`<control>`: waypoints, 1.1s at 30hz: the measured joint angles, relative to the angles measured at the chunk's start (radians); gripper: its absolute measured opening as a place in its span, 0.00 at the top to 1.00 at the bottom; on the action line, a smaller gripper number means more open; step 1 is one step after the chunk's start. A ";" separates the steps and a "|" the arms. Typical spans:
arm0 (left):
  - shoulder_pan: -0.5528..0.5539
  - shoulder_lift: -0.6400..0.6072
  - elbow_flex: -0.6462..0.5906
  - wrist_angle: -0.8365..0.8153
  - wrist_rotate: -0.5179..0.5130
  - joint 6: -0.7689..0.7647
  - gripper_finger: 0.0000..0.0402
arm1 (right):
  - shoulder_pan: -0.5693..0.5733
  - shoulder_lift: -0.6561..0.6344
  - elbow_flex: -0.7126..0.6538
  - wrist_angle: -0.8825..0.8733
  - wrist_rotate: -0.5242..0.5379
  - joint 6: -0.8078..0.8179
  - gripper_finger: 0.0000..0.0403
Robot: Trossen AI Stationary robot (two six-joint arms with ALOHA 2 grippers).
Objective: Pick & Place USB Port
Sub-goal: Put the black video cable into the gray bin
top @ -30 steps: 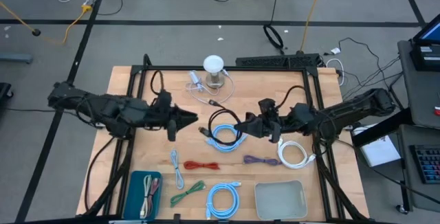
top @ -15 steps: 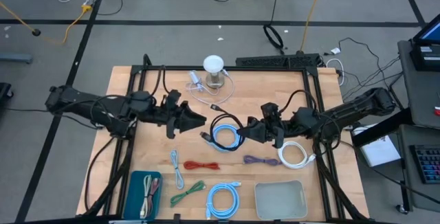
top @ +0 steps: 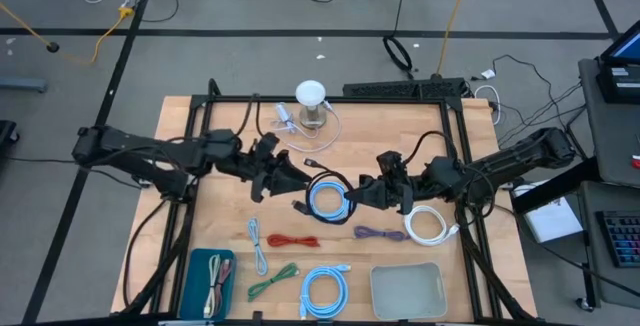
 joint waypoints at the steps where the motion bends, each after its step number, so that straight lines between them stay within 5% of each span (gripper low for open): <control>1: 0.000 0.013 0.000 0.028 0.005 -0.005 0.54 | 0.000 0.000 0.000 0.000 0.001 0.000 0.97; 9: 0.000 0.049 0.000 0.067 0.049 -0.025 0.57 | 0.000 0.000 0.000 -0.002 0.005 0.000 0.97; 16: -0.001 0.048 0.000 0.082 0.075 -0.027 0.95 | 0.000 0.000 0.000 -0.022 0.006 0.008 0.97; 25: -0.007 0.048 0.000 0.113 0.057 -0.078 0.98 | 0.000 -0.001 0.001 -0.002 0.032 -0.050 0.94; 33: -0.090 0.045 0.001 0.135 -0.048 -0.127 0.98 | 0.012 0.001 -0.001 0.247 0.062 -0.229 0.81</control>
